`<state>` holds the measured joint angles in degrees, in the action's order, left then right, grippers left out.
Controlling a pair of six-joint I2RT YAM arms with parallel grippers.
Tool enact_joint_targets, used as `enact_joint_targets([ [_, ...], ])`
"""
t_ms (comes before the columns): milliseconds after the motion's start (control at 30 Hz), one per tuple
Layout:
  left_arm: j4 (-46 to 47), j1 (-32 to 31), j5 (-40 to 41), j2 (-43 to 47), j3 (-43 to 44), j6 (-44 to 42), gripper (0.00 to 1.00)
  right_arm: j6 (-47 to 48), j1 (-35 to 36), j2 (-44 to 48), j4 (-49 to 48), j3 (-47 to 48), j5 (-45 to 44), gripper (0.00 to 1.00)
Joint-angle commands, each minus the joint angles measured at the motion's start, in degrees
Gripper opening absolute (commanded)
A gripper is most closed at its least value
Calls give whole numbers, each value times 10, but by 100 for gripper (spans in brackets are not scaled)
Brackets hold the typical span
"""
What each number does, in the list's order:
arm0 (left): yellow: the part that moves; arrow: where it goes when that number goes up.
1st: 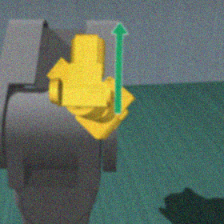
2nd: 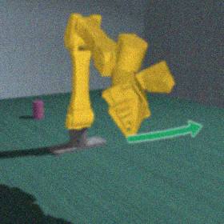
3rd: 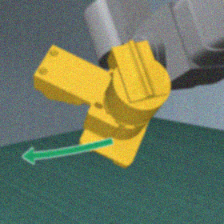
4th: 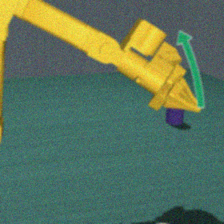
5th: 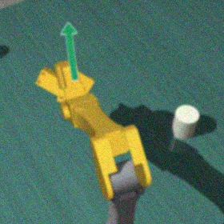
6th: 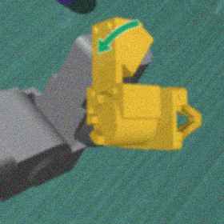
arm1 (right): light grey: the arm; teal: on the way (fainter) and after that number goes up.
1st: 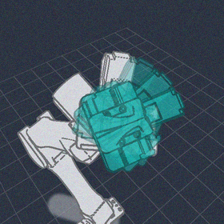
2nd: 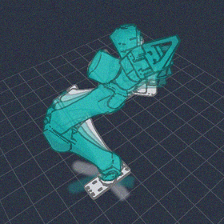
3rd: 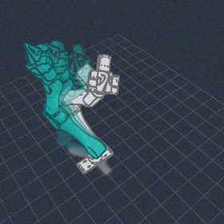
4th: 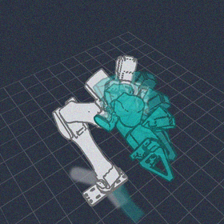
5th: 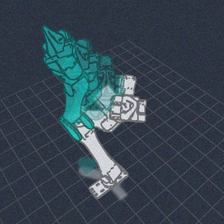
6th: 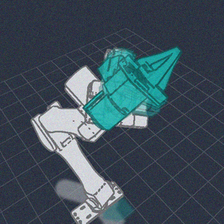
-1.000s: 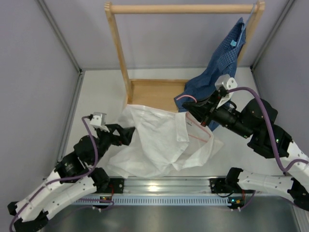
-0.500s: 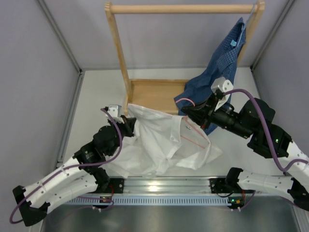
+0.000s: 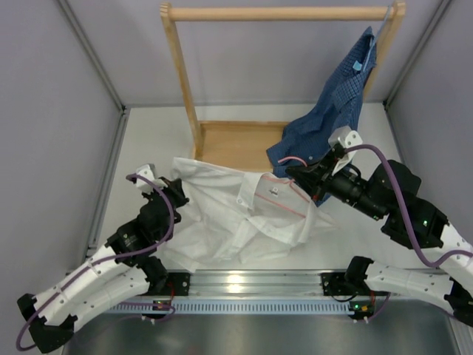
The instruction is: Place the shirt on the hanger
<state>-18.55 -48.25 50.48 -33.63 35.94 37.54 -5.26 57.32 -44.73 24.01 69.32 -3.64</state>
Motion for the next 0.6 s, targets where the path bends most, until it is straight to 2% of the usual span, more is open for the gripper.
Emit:
enact_joint_targets([
  [0, -62, 18, 54, -11, 24, 53, 0, -6, 2, 14, -20, 8, -17, 0],
  [200, -112, 54, 45, -22, 52, 88, 0, -15, 2, 2, -34, -1, -8, 0],
  [267, -81, 62, -12, -14, 53, 38, 0, -17, 2, -6, -44, 0, -1, 0],
  [333, -27, 62, -66, 0, 54, -3, 17, -15, 2, -22, -44, 17, 5, 0],
  [400, -25, 62, -103, 16, 76, -29, 32, -12, 2, -33, -44, 30, 7, 0],
  [433, -39, 62, -110, 22, 90, -34, 62, -11, 2, -42, -43, 42, 5, 0],
  [467, -45, 62, -146, 30, 106, -58, 78, -10, 2, -46, -43, 49, 1, 0],
  [533, -45, 62, -213, 36, 160, -92, 98, -8, 2, -54, -40, 63, -11, 0],
  [567, -40, 62, -306, 35, 178, -129, 98, -5, 3, -56, -31, 69, -12, 0],
])
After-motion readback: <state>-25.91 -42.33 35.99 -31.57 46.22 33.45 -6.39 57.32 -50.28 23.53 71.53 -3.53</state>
